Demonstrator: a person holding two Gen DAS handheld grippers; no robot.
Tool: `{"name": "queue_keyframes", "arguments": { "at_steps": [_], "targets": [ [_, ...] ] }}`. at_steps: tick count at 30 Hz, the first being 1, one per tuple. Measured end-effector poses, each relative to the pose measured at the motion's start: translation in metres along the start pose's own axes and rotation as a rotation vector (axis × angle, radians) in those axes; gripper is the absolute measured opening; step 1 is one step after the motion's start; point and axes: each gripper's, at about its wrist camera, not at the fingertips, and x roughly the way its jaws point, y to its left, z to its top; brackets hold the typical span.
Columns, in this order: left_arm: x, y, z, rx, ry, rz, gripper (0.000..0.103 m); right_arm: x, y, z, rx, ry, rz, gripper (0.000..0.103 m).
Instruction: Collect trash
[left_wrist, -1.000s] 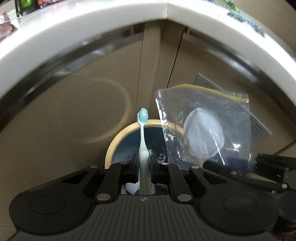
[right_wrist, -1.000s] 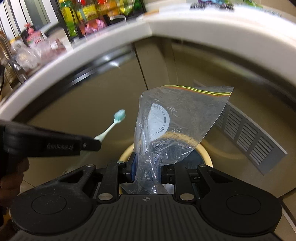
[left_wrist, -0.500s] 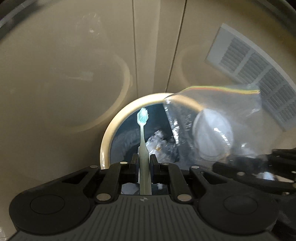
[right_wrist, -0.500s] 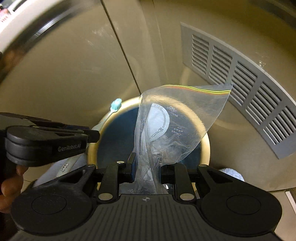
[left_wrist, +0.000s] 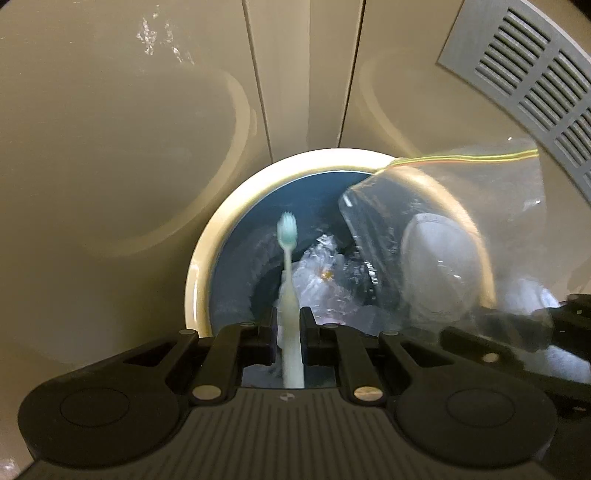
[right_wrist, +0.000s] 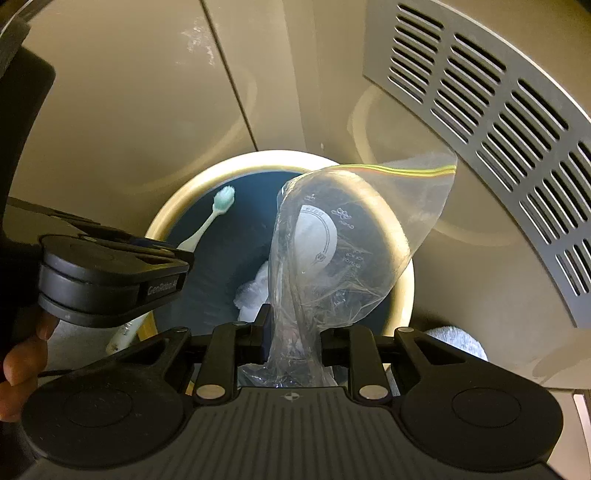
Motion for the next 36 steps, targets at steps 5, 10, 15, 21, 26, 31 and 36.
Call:
{"name": "queue_keyframes", "arguments": {
  "at_steps": [5,10,15,21,26,31,36],
  "targets": [
    [0.003,0.002,0.002,0.007,0.003,-0.003,0.09,0.004,0.002,0.005,0.026,0.013,-0.025,0.053],
    [-0.01,0.006,0.001,0.024,-0.075,0.051,0.102,-0.005,0.005,0.006,0.042,-0.02,-0.087,0.085],
    [-0.027,0.016,-0.007,-0.013,-0.089,0.021,0.102,-0.025,0.008,0.004,0.049,-0.058,-0.079,0.103],
    [-0.068,0.012,-0.03,0.016,-0.161,0.099,0.103,-0.055,0.011,-0.003,0.017,-0.045,-0.045,0.103],
    [-0.111,0.018,-0.054,-0.03,-0.205,0.049,0.103,-0.099,0.003,-0.021,-0.011,-0.18,-0.046,0.103],
    [-0.148,0.024,-0.075,-0.061,-0.244,0.034,0.103,-0.145,0.0,-0.038,-0.01,-0.32,-0.039,0.103],
    [-0.186,0.024,-0.098,-0.076,-0.326,0.059,0.103,-0.176,-0.009,-0.06,0.01,-0.417,-0.004,0.103]
  ]
}}
